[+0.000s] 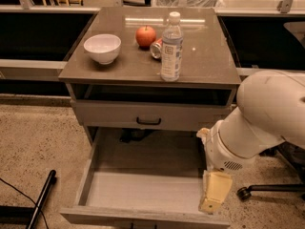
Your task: Close middle drawer
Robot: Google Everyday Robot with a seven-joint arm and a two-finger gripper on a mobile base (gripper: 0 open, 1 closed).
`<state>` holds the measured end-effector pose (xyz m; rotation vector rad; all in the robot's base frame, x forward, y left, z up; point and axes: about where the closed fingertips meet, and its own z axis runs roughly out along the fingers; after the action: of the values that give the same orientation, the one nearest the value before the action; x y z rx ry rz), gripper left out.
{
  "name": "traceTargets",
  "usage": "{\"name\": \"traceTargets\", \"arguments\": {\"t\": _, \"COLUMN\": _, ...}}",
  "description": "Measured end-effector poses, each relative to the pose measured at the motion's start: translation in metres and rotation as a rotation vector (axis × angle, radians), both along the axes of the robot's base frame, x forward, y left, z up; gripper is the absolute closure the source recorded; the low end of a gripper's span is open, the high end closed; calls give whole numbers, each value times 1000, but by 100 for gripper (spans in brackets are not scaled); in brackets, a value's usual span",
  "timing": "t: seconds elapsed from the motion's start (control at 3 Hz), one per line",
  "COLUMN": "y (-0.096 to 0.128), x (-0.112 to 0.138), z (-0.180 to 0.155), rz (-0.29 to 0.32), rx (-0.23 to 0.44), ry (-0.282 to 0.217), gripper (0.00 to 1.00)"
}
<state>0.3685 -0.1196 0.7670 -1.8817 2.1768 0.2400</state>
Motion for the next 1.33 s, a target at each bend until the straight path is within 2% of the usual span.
{"name": "traceTargets", "arguments": {"t": 0.33, "y": -4, "x": 6, "z": -18, "rz": -23, "rx": -54, "ry": -14, "gripper": 0}}
{"name": "traceTargets", "arguments": {"t": 0.67, "y": -31, "x": 1, "z": -109, "rz": -28, "rx": -159, "ry": -4, "gripper": 0}}
{"name": "traceTargets", "arguments": {"t": 1.0, "y": -51, "x": 0, "z": -196, "rz": -29, "rx": -126, "ry": 6, "gripper": 0}}
{"name": "traceTargets", "arguments": {"t": 1.33, "y": -50, "x": 16, "z": -256, "rz": -26, "rx": 16, "ry": -55, "gripper": 27}}
